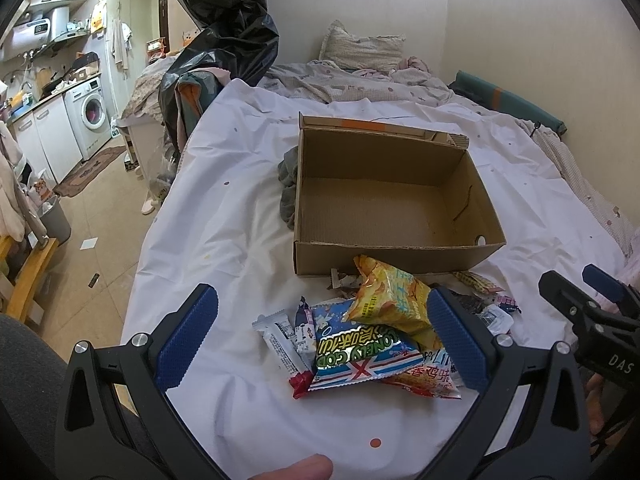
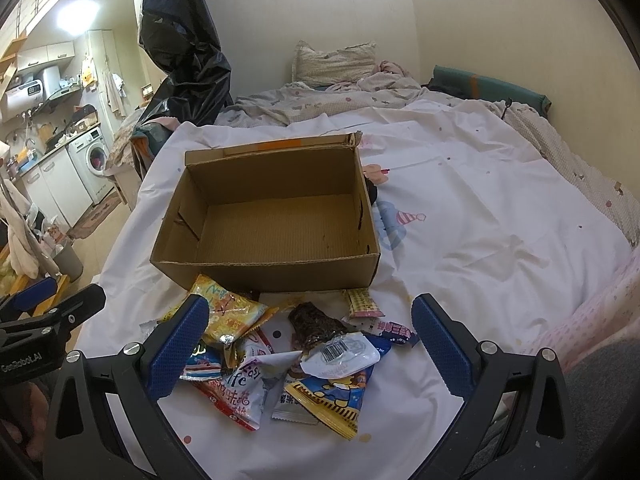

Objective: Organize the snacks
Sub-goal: 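Grasp the yellow chip bag with the left gripper while the right gripper grasps a wafer bar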

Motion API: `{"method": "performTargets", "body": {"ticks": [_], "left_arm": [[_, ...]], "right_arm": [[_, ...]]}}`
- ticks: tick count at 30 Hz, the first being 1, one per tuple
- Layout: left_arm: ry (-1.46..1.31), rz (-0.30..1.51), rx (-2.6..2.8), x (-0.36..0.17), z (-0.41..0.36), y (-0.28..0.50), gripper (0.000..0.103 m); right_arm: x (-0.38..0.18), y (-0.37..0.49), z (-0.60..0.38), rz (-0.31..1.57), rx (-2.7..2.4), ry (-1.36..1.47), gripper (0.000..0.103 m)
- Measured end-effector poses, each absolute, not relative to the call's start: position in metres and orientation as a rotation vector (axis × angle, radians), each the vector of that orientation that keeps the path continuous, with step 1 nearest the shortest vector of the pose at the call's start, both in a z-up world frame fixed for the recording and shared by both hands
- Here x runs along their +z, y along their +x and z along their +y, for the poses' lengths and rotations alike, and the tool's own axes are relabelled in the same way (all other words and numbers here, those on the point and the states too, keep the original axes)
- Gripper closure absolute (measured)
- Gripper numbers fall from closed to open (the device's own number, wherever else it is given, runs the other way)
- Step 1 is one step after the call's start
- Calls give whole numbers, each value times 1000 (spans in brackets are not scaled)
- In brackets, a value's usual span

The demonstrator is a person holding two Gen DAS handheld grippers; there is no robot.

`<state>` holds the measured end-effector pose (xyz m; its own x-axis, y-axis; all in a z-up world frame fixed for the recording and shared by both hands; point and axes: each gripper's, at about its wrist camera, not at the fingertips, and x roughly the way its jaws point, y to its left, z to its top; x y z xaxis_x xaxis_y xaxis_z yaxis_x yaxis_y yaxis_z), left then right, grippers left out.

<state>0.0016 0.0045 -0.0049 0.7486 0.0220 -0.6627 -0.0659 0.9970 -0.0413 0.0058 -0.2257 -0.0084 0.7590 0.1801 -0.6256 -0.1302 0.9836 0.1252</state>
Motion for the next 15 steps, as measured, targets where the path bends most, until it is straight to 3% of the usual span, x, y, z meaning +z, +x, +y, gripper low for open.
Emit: {"method": "performTargets", "body": {"ticks": [15], "left_arm": [[-96,852,110,0,34,18,0]], "right_arm": [[5,31,-268,793,215,188,0]]}}
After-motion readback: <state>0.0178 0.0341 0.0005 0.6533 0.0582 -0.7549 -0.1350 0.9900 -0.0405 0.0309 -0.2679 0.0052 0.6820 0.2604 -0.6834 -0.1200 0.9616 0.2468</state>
